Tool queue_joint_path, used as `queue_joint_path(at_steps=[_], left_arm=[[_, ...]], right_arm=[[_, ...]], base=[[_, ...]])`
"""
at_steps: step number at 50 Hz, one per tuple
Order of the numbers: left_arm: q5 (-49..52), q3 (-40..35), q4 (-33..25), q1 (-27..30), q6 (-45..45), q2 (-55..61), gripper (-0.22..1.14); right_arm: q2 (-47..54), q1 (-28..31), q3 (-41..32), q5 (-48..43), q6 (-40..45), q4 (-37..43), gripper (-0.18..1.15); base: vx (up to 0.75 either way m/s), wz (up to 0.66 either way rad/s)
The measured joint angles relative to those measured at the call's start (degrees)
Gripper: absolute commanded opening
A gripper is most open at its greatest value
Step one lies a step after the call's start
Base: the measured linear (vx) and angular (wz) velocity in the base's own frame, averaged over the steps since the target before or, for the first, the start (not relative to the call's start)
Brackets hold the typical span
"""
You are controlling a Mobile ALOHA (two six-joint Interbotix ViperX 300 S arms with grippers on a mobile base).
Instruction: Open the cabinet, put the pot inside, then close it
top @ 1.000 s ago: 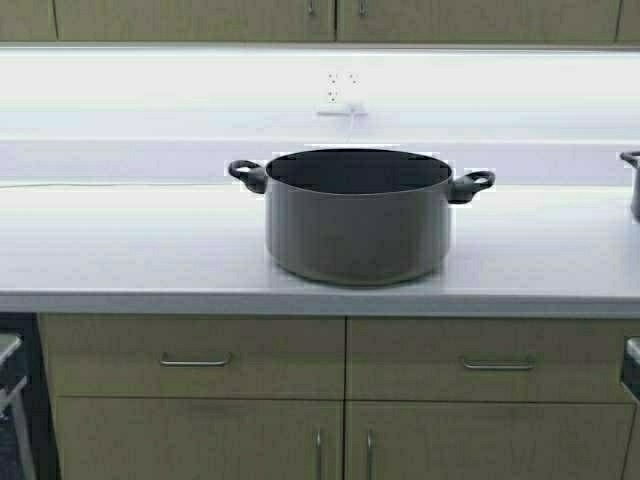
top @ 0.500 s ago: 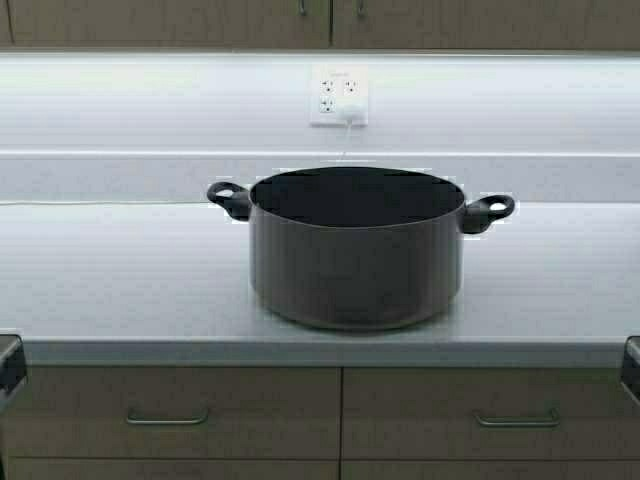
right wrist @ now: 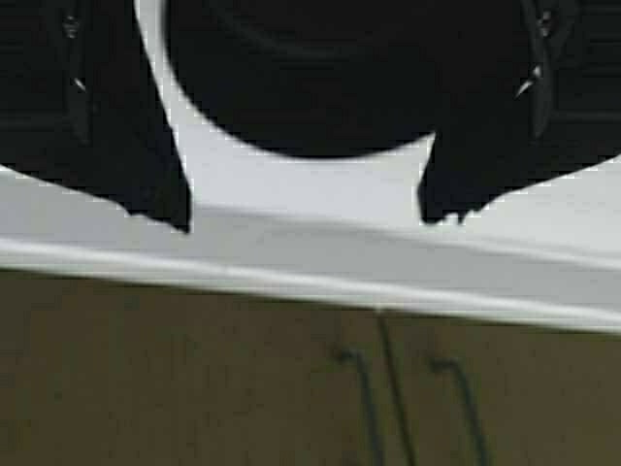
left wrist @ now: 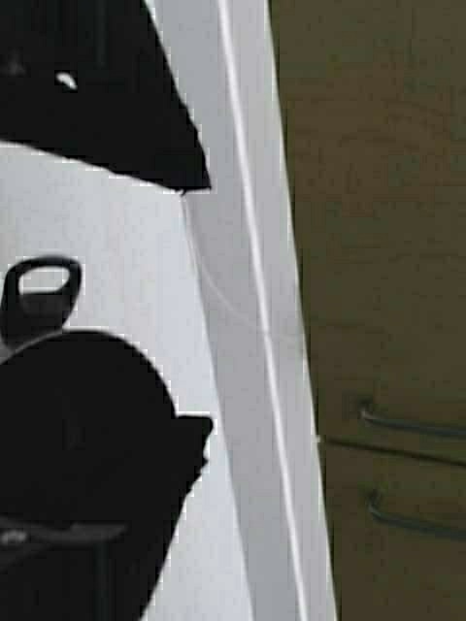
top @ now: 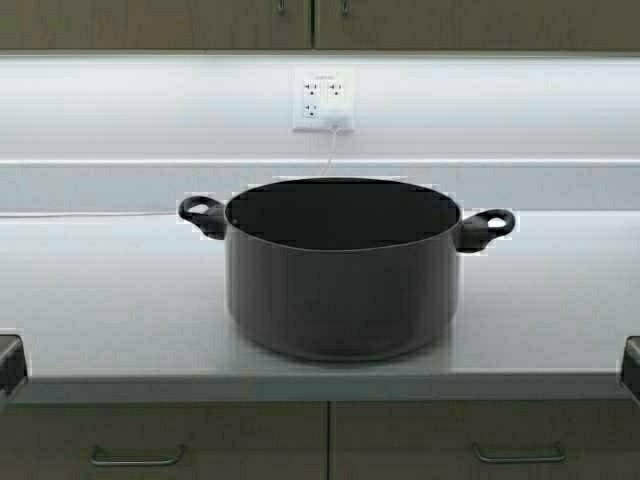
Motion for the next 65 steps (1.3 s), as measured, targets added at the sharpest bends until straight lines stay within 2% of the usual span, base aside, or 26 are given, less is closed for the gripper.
queue_joint_path(at_steps=[9, 15, 20, 27, 33, 37, 47, 59, 65], left_arm=[[-8.17, -2.11, 0.00, -2.11, 0.35, 11.51, 1.02], [-13.54, -6.59, -0.18, -4.92, 1.76, 21.36, 1.02], [-18.37, -11.69, -1.76, -8.35, 3.69, 30.59, 1.02], [-25.58, -21.27, -8.26, -12.74, 8.35, 44.03, 1.02], [-30.50, -29.79, -13.89, -14.33, 11.60, 54.23, 1.02], [-31.90, -34.63, -16.00, -15.21, 11.95, 59.15, 1.02], [-33.40, -41.66, -19.78, -15.38, 13.10, 65.92, 1.02], [-37.35, -48.96, -24.70, -15.12, 18.63, 72.25, 1.01], [-37.53, -51.42, -26.46, -15.21, 19.42, 73.74, 1.01]], right_arm=[[14.77, 4.66, -6.86, -8.09, -1.58, 0.44, 1.02], [23.55, 6.24, -12.13, -11.95, -6.24, 4.22, 1.02], [28.13, 6.77, -16.52, -13.89, -12.30, 9.84, 1.02], [33.40, 7.91, -22.41, -18.63, -23.91, 21.80, 1.02], [38.23, 9.84, -28.74, -22.06, -34.37, 31.82, 1.02], [41.22, 10.11, -32.70, -22.50, -38.85, 35.33, 1.02], [47.46, 10.55, -39.99, -22.68, -40.25, 37.53, 1.02], [56.16, 9.14, -50.54, -22.68, -40.43, 39.20, 1.02], [57.66, 9.58, -52.65, -23.20, -40.69, 40.08, 1.01]], base=[[0.04, 0.00], [0.02, 0.01], [0.01, 0.01], [0.00, 0.01], [0.00, 0.00], [0.00, 0.00], [0.00, 0.00], [0.00, 0.00], [0.00, -0.01]])
